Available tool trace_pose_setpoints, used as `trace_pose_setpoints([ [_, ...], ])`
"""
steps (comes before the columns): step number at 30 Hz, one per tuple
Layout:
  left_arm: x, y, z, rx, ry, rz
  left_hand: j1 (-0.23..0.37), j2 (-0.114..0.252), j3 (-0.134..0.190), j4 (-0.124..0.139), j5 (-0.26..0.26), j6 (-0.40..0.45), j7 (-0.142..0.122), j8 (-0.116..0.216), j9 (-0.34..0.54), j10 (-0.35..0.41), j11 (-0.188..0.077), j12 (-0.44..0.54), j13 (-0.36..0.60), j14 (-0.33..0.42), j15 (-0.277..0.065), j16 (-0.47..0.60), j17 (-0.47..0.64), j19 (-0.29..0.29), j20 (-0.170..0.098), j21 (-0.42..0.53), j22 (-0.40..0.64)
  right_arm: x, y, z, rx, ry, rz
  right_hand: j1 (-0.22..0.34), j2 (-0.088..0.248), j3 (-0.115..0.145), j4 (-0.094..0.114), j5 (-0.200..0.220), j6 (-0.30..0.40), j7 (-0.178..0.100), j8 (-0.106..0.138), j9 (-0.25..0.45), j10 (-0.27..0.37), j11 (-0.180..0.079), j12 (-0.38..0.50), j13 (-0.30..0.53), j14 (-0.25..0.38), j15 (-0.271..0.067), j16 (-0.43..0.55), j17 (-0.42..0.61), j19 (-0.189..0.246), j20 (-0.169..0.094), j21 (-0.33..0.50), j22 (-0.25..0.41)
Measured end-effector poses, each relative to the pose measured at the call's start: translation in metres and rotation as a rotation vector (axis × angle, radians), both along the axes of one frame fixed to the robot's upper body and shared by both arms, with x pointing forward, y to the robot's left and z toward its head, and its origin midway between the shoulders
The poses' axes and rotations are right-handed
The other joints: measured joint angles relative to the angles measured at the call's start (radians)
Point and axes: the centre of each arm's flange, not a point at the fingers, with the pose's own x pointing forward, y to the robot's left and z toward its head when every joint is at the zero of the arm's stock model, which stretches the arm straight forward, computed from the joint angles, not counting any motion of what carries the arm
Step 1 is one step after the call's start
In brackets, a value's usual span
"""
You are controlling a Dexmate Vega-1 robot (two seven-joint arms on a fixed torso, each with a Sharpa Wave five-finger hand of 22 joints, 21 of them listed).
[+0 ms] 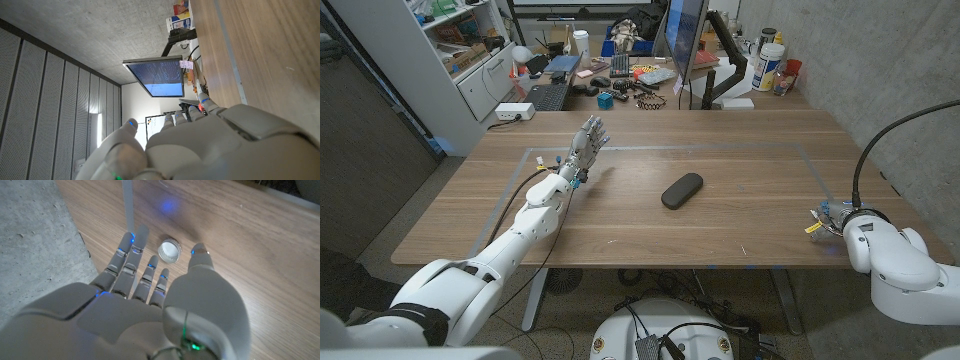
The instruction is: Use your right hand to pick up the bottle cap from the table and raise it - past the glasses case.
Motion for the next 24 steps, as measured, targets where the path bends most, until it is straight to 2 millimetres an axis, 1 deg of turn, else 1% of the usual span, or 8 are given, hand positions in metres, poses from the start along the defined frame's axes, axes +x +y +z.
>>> trace_pose_setpoints([
  [6, -0.0006, -0.0009, 0.0005, 0.000, -0.004, -0.003, 0.000, 0.000, 0.000, 0.000, 0.000, 0.000, 0.000, 0.000, 0.000, 0.000, 0.000, 0.000, 0.000, 0.000, 0.000, 0.000, 0.000, 0.000, 0.000, -0.008, 0.000, 0.0008, -0.0004, -0.0028, 0.004, 0.003, 0.002, 0.015, 0.015, -0.003, 0.003, 0.000, 0.011, 0.000, 0.000, 0.000, 0.000, 0.000, 0.000, 0.003, 0.000, 0.000, 0.014, 0.003, 0.000, 0.000, 0.012, 0.000],
  [10, -0.0008, -0.0018, 0.0006, -0.002, -0.006, -0.006, 0.000, 0.000, 0.000, 0.000, 0.000, 0.000, 0.000, 0.000, 0.000, 0.000, 0.000, 0.000, 0.000, 0.000, 0.000, 0.000, 0.000, 0.000, 0.000, -0.008, 0.000, 0.0015, -0.0010, -0.0025, 0.005, -0.001, 0.002, 0.015, 0.043, 0.002, 0.010, 0.000, 0.011, 0.000, 0.000, 0.000, 0.000, 0.000, -0.004, 0.007, 0.000, 0.000, 0.018, 0.001, 0.000, 0.000, 0.019, 0.000],
  [13, -0.0004, -0.0016, -0.0011, -0.003, -0.003, -0.008, 0.000, 0.000, 0.000, 0.000, 0.000, 0.000, 0.000, 0.000, 0.000, 0.000, 0.000, 0.000, 0.000, 0.000, 0.000, 0.000, 0.000, 0.000, 0.000, -0.008, 0.000, 0.0019, -0.0013, -0.0024, 0.006, -0.002, 0.002, 0.015, 0.056, 0.002, 0.010, 0.000, 0.020, -0.002, 0.000, 0.000, -0.001, -0.001, -0.004, 0.007, 0.000, 0.000, 0.022, -0.003, 0.000, 0.000, 0.027, 0.000],
  [15, 0.0002, -0.0013, -0.0023, -0.003, -0.001, -0.008, 0.000, 0.000, 0.000, 0.000, 0.000, 0.000, 0.000, 0.000, 0.000, 0.000, 0.000, 0.000, 0.000, 0.000, 0.000, 0.000, 0.000, 0.000, 0.000, -0.008, 0.000, 0.0021, -0.0014, -0.0022, 0.007, -0.002, 0.002, 0.020, 0.063, 0.006, 0.014, 0.000, 0.020, -0.002, 0.000, 0.000, -0.006, -0.004, -0.008, 0.007, 0.000, 0.000, 0.022, -0.004, 0.000, 0.000, 0.027, 0.000],
  [22, 0.0017, 0.0004, -0.0008, -0.008, -0.005, -0.012, 0.000, 0.000, 0.000, 0.000, 0.008, 0.000, 0.000, 0.000, 0.000, 0.000, 0.000, 0.000, 0.000, 0.000, 0.000, 0.000, 0.000, 0.000, 0.000, -0.008, 0.000, 0.0039, -0.0012, 0.0020, 0.007, -0.006, 0.001, 0.026, 0.069, 0.006, 0.014, 0.000, 0.025, 0.000, 0.000, 0.000, -0.012, -0.002, -0.008, 0.007, 0.000, 0.000, 0.029, -0.006, 0.000, 0.000, 0.038, 0.000],
  [24, 0.0022, 0.0009, -0.0001, -0.011, -0.006, -0.012, 0.000, 0.000, 0.000, 0.000, 0.008, 0.000, 0.000, 0.000, 0.000, 0.000, 0.000, 0.000, 0.000, 0.000, 0.000, 0.000, 0.000, 0.000, 0.000, -0.008, 0.000, 0.0049, -0.0009, 0.0033, 0.007, -0.006, 0.001, 0.032, 0.073, 0.006, 0.014, 0.000, 0.037, -0.001, 0.000, 0.000, 0.001, -0.007, -0.008, 0.007, 0.000, 0.000, 0.035, -0.008, 0.000, 0.000, 0.045, 0.000],
])
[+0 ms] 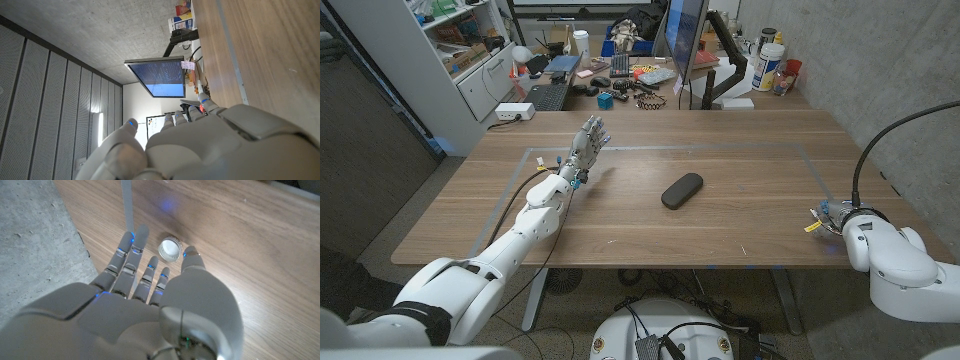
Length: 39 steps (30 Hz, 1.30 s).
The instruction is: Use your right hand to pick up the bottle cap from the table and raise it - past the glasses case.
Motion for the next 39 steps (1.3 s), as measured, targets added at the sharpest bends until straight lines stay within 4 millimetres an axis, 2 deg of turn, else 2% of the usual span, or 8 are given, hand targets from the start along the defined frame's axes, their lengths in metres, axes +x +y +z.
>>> trace_pose_setpoints([
  [7, 0.001, 0.001, 0.002, -0.010, -0.009, -0.009, 0.000, 0.000, 0.000, 0.000, 0.000, 0.000, 0.000, 0.000, 0.000, 0.000, 0.000, 0.000, 0.000, 0.000, 0.000, 0.000, 0.000, 0.000, 0.000, 0.000, 0.000, 0.003, 0.000, 0.001, 0.004, 0.022, -0.002, 0.098, -0.013, -0.003, -0.036, -0.007, 0.067, 0.002, 0.016, 0.005, 0.065, -0.002, 0.016, 0.013, 0.000, 0.000, 0.041, -0.009, 0.022, 0.000, 0.053, 0.005],
  [13, 0.002, 0.003, 0.004, -0.023, -0.014, -0.012, 0.000, 0.000, 0.000, 0.000, 0.000, 0.004, -0.004, 0.000, 0.000, 0.000, 0.000, 0.000, 0.000, 0.000, 0.000, 0.000, 0.000, 0.000, 0.000, 0.000, 0.000, 0.007, 0.001, 0.001, 0.010, 0.045, -0.004, 0.144, -0.019, -0.006, -0.035, -0.013, 0.088, 0.003, 0.021, 0.009, 0.084, -0.006, 0.024, 0.026, 0.014, -0.002, 0.084, -0.009, 0.033, 0.004, 0.097, 0.014],
  [19, 0.003, 0.005, 0.005, -0.030, -0.015, -0.014, 0.000, 0.000, 0.000, 0.000, 0.000, 0.005, -0.005, 0.000, 0.000, 0.000, 0.000, 0.000, 0.000, 0.000, 0.000, 0.000, 0.000, 0.000, 0.000, 0.000, 0.000, 0.009, 0.003, 0.000, 0.005, 0.041, 0.002, 0.233, -0.009, -0.022, -0.027, -0.020, 0.191, 0.020, 0.075, 0.050, 0.218, -0.004, 0.150, 0.095, 0.097, -0.014, 0.147, 0.007, 0.087, -0.003, 0.216, 0.035],
  [24, 0.004, 0.006, 0.005, -0.029, -0.015, -0.016, 0.000, 0.000, 0.000, 0.000, 0.000, 0.005, -0.005, 0.000, 0.000, 0.000, 0.000, 0.000, 0.000, 0.000, 0.000, 0.000, 0.000, 0.000, 0.000, -0.007, 0.000, 0.010, 0.004, 0.000, -0.006, 0.011, 0.017, 0.301, 0.023, -0.025, -0.022, -0.039, 0.357, 0.056, 0.190, 0.107, 0.377, 0.009, 0.335, 0.218, 0.246, -0.049, 0.157, 0.023, 0.163, -0.002, 0.370, 0.047],
  [26, 0.005, 0.006, 0.005, -0.027, -0.015, -0.016, 0.000, 0.000, 0.000, 0.000, 0.000, 0.005, -0.005, 0.000, 0.000, 0.000, 0.000, 0.000, 0.000, 0.000, 0.000, 0.000, 0.000, 0.000, 0.000, -0.007, 0.000, 0.011, 0.004, 0.001, -0.009, -0.004, 0.023, 0.329, 0.027, -0.012, -0.017, -0.051, 0.396, 0.040, 0.245, 0.114, 0.427, 0.023, 0.387, 0.240, 0.294, -0.068, 0.155, 0.038, 0.201, -0.005, 0.427, 0.047],
  [28, 0.005, 0.007, 0.005, -0.025, -0.014, -0.015, 0.000, 0.000, -0.003, -0.003, 0.000, 0.005, -0.005, 0.000, 0.000, 0.000, 0.000, 0.000, 0.000, 0.000, 0.000, 0.000, 0.000, 0.000, 0.000, -0.011, 0.000, 0.011, 0.005, 0.002, -0.015, -0.037, 0.040, 0.337, 0.030, 0.005, -0.015, -0.054, 0.413, 0.028, 0.272, 0.114, 0.442, 0.039, 0.390, 0.240, 0.321, -0.080, 0.152, 0.051, 0.225, -0.006, 0.456, 0.044],
  [31, 0.006, 0.008, 0.005, -0.023, -0.013, -0.015, 0.000, 0.000, -0.004, -0.004, 0.000, 0.005, -0.005, 0.000, 0.000, 0.000, 0.000, 0.000, 0.000, 0.000, 0.000, 0.000, 0.000, 0.000, 0.000, -0.011, 0.000, 0.011, 0.006, 0.003, -0.020, -0.064, 0.055, 0.338, 0.029, 0.017, -0.019, -0.062, 0.421, 0.023, 0.285, 0.130, 0.442, 0.039, 0.390, 0.240, 0.347, -0.093, 0.152, 0.063, 0.243, -0.011, 0.473, 0.035],
  [39, 0.007, 0.011, 0.006, -0.020, -0.012, -0.014, 0.000, 0.000, -0.009, 0.000, 0.000, 0.005, -0.005, 0.000, 0.000, 0.000, 0.000, 0.000, 0.000, 0.000, 0.000, 0.000, 0.000, 0.000, 0.000, -0.014, 0.000, 0.009, 0.008, 0.008, -0.037, -0.139, 0.084, 0.340, 0.027, 0.022, -0.022, -0.071, 0.435, 0.030, 0.291, 0.142, 0.448, 0.045, 0.391, 0.240, 0.362, -0.104, 0.145, 0.068, 0.254, -0.011, 0.474, 0.021],
])
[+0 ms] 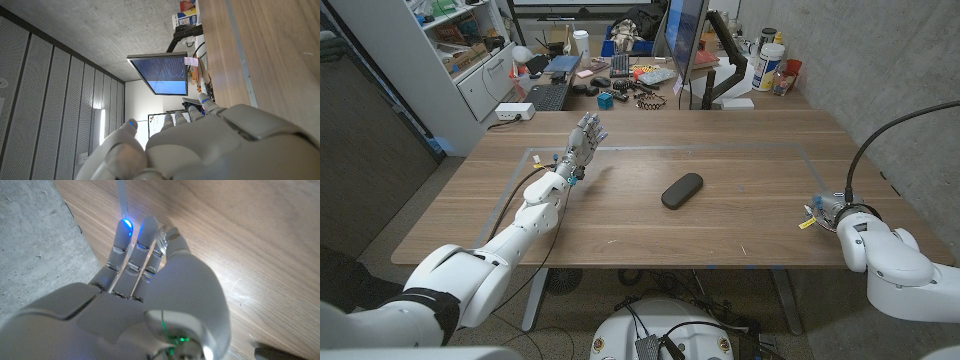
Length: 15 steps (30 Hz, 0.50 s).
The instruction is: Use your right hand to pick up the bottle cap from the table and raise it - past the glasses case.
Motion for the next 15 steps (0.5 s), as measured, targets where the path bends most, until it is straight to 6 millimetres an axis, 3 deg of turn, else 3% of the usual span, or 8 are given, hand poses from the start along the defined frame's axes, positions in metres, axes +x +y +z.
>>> trace_pose_setpoints([
  [15, -0.0031, -0.0012, -0.0003, -0.001, -0.010, -0.002, 0.000, 0.000, 0.000, 0.000, 0.000, 0.000, 0.000, 0.000, 0.000, 0.000, 0.000, 0.000, 0.000, 0.000, 0.000, 0.000, 0.000, 0.000, 0.000, -0.001, 0.000, -0.0052, 0.0007, 0.0107, -0.016, -0.064, 0.026, 0.028, -0.001, 0.004, -0.004, -0.014, 0.045, 0.041, 0.001, -0.010, 0.016, 0.016, 0.000, 0.000, 0.012, -0.002, -0.011, 0.005, 0.009, -0.002, 0.008, -0.022],
])
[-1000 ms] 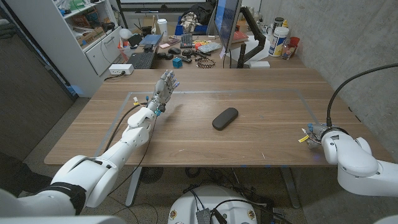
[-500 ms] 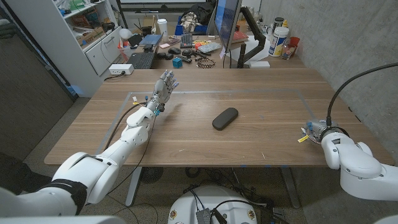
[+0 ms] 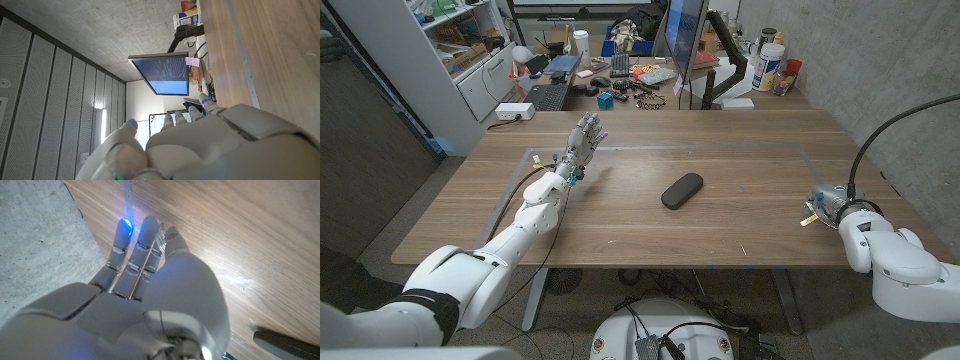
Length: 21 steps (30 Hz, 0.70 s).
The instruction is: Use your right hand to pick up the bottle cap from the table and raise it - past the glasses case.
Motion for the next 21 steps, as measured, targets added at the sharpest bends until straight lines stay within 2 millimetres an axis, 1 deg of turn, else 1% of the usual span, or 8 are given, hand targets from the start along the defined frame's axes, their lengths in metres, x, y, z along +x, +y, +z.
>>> trace_pose_setpoints([
  [2, 0.000, 0.000, 0.000, -0.001, -0.001, 0.001, 0.000, 0.000, 0.000, 0.000, 0.000, 0.000, 0.000, 0.000, 0.000, 0.000, 0.000, 0.000, 0.000, 0.000, 0.000, 0.000, 0.000, 0.000, 0.000, 0.000, 0.000, -0.001, 0.000, 0.001, -0.001, -0.006, 0.002, 0.000, 0.000, 0.000, 0.000, 0.000, 0.041, 0.038, 0.002, 0.004, 0.004, 0.004, 0.000, 0.000, 0.000, 0.000, -0.007, 0.000, 0.000, 0.000, 0.000, -0.001],
  [3, -0.001, 0.000, 0.000, -0.001, -0.003, 0.001, 0.000, 0.000, 0.000, 0.000, 0.000, 0.000, 0.000, 0.000, 0.000, 0.000, 0.000, 0.000, 0.000, 0.000, 0.000, 0.000, 0.000, 0.000, 0.000, 0.000, 0.000, -0.001, 0.000, 0.002, -0.002, -0.012, 0.003, 0.000, 0.000, 0.000, 0.000, 0.000, 0.046, 0.043, 0.003, 0.005, 0.012, 0.012, 0.000, 0.000, 0.000, 0.000, -0.007, 0.002, 0.000, 0.000, 0.000, -0.003],
  [6, -0.002, -0.001, 0.000, -0.001, -0.003, 0.002, 0.000, 0.000, 0.000, 0.000, 0.000, 0.000, 0.000, 0.000, 0.000, 0.000, 0.000, 0.000, 0.000, 0.000, 0.000, 0.000, 0.000, 0.000, 0.000, -0.004, 0.000, -0.003, -0.001, 0.004, -0.003, -0.028, 0.008, 0.000, 0.000, 0.000, 0.000, -0.008, 0.049, 0.054, 0.008, 0.005, 0.022, 0.022, 0.000, 0.001, 0.005, -0.005, -0.011, 0.005, 0.000, 0.000, 0.000, -0.007],
  [8, -0.002, -0.001, 0.000, -0.001, -0.002, 0.002, 0.000, 0.000, 0.000, 0.000, 0.000, 0.000, 0.000, 0.000, 0.000, 0.000, 0.000, 0.000, 0.000, 0.000, 0.000, 0.000, 0.000, 0.000, 0.000, -0.004, 0.000, -0.003, -0.002, 0.005, -0.004, -0.035, 0.010, 0.000, 0.000, 0.003, -0.002, -0.008, 0.051, 0.056, 0.008, 0.005, 0.023, 0.023, 0.000, 0.003, 0.005, -0.005, -0.015, 0.005, 0.000, 0.000, 0.000, -0.011],
  [9, -0.002, -0.001, 0.000, -0.002, -0.002, 0.003, 0.000, 0.000, 0.000, 0.000, 0.000, 0.000, 0.000, 0.000, 0.000, 0.000, 0.000, 0.000, 0.000, 0.000, 0.000, 0.000, 0.000, 0.000, 0.000, -0.004, 0.000, -0.004, -0.002, 0.006, -0.006, -0.036, 0.009, 0.000, 0.000, 0.011, 0.003, -0.008, 0.051, 0.056, 0.010, 0.005, 0.024, 0.024, 0.000, 0.010, 0.005, -0.005, -0.015, 0.006, 0.000, 0.000, 0.000, -0.013],
  [10, -0.002, -0.001, 0.000, -0.002, 0.000, 0.004, 0.000, 0.000, 0.000, 0.000, 0.000, 0.000, 0.000, 0.000, 0.000, 0.000, 0.000, 0.000, 0.000, 0.000, 0.000, 0.000, 0.000, 0.000, 0.000, -0.004, 0.000, -0.004, -0.002, 0.007, -0.008, -0.038, 0.009, 0.000, 0.000, 0.011, 0.003, -0.008, 0.051, 0.056, 0.011, 0.005, 0.032, 0.032, 0.000, 0.010, 0.005, -0.005, -0.015, 0.006, 0.000, 0.000, 0.000, -0.015],
  [12, -0.002, -0.001, -0.001, -0.003, 0.002, 0.006, 0.000, 0.000, 0.000, 0.000, 0.000, 0.000, 0.000, 0.000, 0.000, 0.000, 0.000, 0.000, 0.000, 0.000, 0.000, 0.000, 0.000, 0.000, 0.000, -0.004, 0.000, -0.005, -0.003, 0.008, -0.012, -0.040, 0.007, 0.000, 0.000, 0.011, 0.003, -0.008, 0.051, 0.056, 0.011, 0.005, 0.035, 0.035, 0.000, 0.015, 0.007, -0.004, -0.019, 0.009, 0.000, 0.000, 0.000, -0.018],
  [21, -0.006, -0.003, 0.000, 0.003, -0.008, 0.000, 0.000, 0.000, 0.000, 0.000, 0.000, 0.000, 0.000, 0.000, 0.000, 0.000, 0.000, 0.000, 0.000, 0.000, 0.000, 0.000, 0.000, 0.000, 0.000, -0.004, 0.000, -0.007, -0.003, 0.012, 0.001, -0.094, 0.028, 0.000, 0.000, 0.020, 0.003, -0.016, 0.051, 0.056, 0.011, 0.005, 0.038, 0.038, 0.000, 0.017, 0.007, -0.004, -0.030, 0.013, 0.000, 0.000, 0.006, -0.029],
])
